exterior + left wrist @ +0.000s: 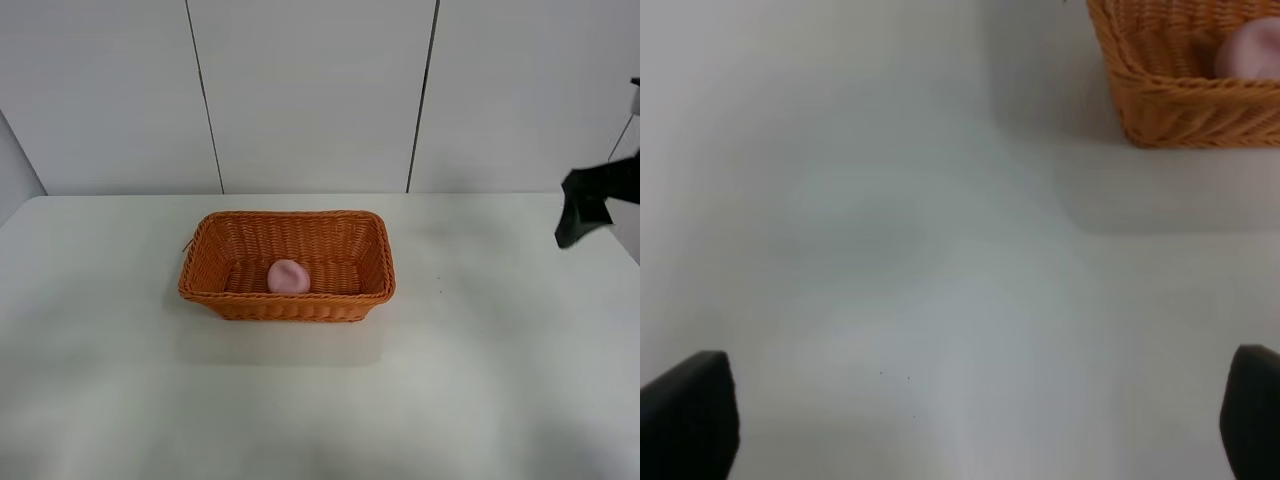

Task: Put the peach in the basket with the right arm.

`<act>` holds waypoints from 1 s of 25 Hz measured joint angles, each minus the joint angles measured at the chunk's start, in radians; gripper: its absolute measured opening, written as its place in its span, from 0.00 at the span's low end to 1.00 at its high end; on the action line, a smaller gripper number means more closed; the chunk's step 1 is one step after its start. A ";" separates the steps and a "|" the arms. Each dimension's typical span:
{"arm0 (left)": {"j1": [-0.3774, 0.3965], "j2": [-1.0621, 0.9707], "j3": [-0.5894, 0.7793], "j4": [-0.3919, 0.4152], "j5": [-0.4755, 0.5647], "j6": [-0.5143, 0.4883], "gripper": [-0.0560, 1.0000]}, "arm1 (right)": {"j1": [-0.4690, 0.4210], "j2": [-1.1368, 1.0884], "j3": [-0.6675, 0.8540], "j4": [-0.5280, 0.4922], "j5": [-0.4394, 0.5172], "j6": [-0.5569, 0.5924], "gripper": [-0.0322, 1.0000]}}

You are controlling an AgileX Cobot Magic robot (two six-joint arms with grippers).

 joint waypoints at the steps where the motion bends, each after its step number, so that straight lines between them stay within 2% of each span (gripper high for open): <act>1: 0.000 0.000 0.000 0.000 0.000 0.000 0.99 | 0.000 -0.074 0.070 0.000 0.001 0.000 0.70; 4: 0.000 0.000 0.000 0.000 0.000 0.000 0.99 | 0.000 -0.279 0.305 0.000 -0.001 0.000 0.70; 7: 0.000 0.000 0.000 0.000 0.000 0.000 0.99 | 0.000 -0.507 0.487 0.000 -0.068 0.000 0.70; 11: 0.000 0.000 0.000 0.000 0.000 0.000 0.99 | 0.000 -0.782 0.644 0.000 -0.147 0.000 0.70; 17: 0.000 0.000 0.000 0.000 0.000 0.000 0.99 | 0.000 -1.129 0.716 0.000 -0.173 0.000 0.70; 25: 0.000 0.000 0.000 0.000 0.000 0.000 0.99 | 0.000 -1.369 0.716 0.005 -0.182 0.000 0.70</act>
